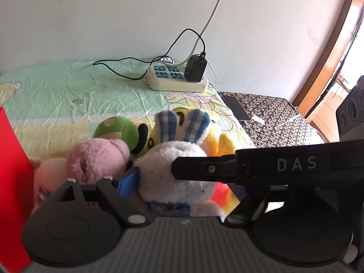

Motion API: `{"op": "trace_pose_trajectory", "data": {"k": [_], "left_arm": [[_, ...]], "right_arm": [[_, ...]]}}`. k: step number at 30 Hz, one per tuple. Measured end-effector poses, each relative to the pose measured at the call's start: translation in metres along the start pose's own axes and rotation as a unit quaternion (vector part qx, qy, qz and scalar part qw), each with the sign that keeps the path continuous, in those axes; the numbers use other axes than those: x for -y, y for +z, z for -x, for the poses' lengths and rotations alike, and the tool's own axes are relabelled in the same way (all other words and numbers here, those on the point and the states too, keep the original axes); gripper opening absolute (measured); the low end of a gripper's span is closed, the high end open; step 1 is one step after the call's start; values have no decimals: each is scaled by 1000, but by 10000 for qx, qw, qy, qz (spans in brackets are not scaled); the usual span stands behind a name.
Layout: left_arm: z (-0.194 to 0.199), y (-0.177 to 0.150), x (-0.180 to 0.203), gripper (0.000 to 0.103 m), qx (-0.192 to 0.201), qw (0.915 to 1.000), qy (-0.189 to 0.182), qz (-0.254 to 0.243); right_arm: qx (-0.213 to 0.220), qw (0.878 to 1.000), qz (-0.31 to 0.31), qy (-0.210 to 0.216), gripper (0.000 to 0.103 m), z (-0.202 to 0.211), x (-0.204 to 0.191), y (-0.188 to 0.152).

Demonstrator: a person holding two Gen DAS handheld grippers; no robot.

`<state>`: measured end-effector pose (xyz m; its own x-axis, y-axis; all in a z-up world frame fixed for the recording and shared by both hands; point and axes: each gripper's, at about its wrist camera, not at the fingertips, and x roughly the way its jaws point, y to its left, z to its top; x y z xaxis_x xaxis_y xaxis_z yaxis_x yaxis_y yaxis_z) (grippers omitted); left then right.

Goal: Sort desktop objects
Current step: 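Lift the bunny with the right gripper and carry it toward the red box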

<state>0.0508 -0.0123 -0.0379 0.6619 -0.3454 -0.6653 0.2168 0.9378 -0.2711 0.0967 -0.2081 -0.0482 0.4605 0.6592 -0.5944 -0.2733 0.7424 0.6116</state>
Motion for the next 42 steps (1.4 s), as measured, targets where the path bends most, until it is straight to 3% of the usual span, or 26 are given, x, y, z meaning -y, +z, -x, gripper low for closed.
{"op": "trace_pose_trajectory", "data": {"k": [11,17,23,31,42], "left_arm": [[52,-4,17,80,482,9988,-30,-101],[98,-4,17,80,1027,9942,288,-135],[143,-4,-4,80,1511,9856,756,-67],[192,0,-73,80,1874,9743,1244,89],[230,-11,-199,80,1581,9739,1609,258]], "right_arm": [[306,9992,132,218,50,34,-23,-8],[543,9957,365,649,50,44,-51,-10],[461,9891,334,1355,50,30,-83,-4],[325,9791,548,1931,50,-23,-156,-5],[41,9742,501,2200,50,-120,-234,-33]]}}
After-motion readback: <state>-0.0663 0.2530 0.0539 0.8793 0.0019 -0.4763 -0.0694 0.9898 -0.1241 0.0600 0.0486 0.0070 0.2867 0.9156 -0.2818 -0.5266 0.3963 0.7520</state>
